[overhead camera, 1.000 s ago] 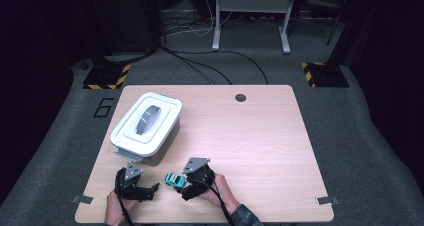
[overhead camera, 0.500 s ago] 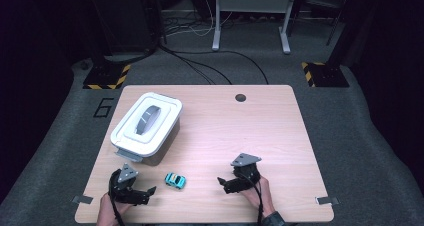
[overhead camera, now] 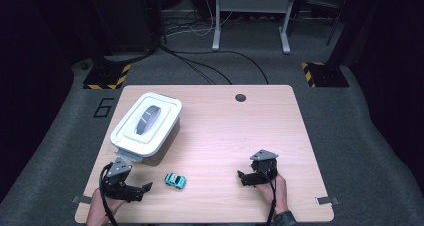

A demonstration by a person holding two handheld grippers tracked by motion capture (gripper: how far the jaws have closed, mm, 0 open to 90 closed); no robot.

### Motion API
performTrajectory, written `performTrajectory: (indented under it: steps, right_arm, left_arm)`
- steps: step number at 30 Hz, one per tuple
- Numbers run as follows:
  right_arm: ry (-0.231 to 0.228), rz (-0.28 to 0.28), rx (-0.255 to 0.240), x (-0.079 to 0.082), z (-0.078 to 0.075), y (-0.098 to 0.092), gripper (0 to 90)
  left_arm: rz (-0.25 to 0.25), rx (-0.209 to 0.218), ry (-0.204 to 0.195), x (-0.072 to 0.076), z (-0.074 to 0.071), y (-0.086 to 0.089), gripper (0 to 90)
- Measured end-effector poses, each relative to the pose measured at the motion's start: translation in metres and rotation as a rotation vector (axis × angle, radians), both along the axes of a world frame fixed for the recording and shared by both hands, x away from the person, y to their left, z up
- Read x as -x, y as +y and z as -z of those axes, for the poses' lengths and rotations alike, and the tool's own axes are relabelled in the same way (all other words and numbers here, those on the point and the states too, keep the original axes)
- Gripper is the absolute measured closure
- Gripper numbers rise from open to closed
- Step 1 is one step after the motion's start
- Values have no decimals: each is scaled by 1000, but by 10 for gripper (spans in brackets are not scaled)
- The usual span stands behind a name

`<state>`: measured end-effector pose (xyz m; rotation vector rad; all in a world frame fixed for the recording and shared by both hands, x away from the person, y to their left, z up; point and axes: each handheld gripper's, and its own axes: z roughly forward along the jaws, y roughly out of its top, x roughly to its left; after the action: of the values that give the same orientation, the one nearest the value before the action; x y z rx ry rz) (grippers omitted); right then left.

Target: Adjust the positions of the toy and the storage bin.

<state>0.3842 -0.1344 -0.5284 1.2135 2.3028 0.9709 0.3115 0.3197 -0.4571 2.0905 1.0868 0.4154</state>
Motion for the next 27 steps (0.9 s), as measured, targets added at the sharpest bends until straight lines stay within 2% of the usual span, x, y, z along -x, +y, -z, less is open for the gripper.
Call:
performTrajectory:
  steps: [3, 5, 6, 8, 11, 12, 13, 14, 15, 19, 21, 22, 23, 24, 26, 27]
  right_arm:
    - [5, 24, -8, -2, 0, 1, 19]
    - [3, 23, -6, -2, 0, 1, 18]
    - [3, 23, -6, -2, 0, 1, 18]
    - [3, 23, -6, -2, 0, 1, 19]
    - [3, 24, -7, -2, 0, 1, 19]
    - [3, 24, -7, -2, 0, 1, 19]
    - [-5, 17, -4, -2, 0, 0, 19]
    - [-3, 19, -6, -2, 0, 0, 19]
    - [-4, 18, -4, -2, 0, 0, 19]
    - [-7, 8, 2, -2, 0, 0, 23]
    - [-10, 1, 6, -2, 0, -1, 24]
    - [-13, -1, 6, -2, 0, -1, 28]
    - [-12, -2, 6, -2, 0, -1, 28]
    - [-13, -2, 6, -2, 0, -1, 28]
    - [-13, -1, 6, -2, 0, -1, 30]
    - [-13, -1, 6, -2, 0, -1, 30]
  left_arm:
    - [12, -2, 0, 1, -10, 1, 0]
    - [10, 4, -10, 2, -13, 1, 2]
    - [17, 7, -9, 2, -20, 1, 2]
    - [21, 9, -11, 2, -26, 1, 2]
    - [31, 4, -32, 3, -40, -1, 4]
    - [35, 2, -46, 2, -51, -3, 10]
    - [35, 2, -46, 2, -51, -3, 12]
    - [33, -6, -70, -1, -62, -4, 15]
    - [33, -6, -70, -1, -62, -4, 18]
    - [10, -21, -108, -16, -82, -3, 19]
    - [3, -23, -119, -21, -85, -2, 19]
    - [-14, -26, -126, -30, -89, -1, 18]
    - [-14, -26, -126, -30, -89, -1, 18]
    - [-29, -35, -135, -41, -92, -2, 18]
    - [-36, -47, -132, -52, -94, -3, 22]
    - [-36, -47, -132, -52, -94, -3, 22]
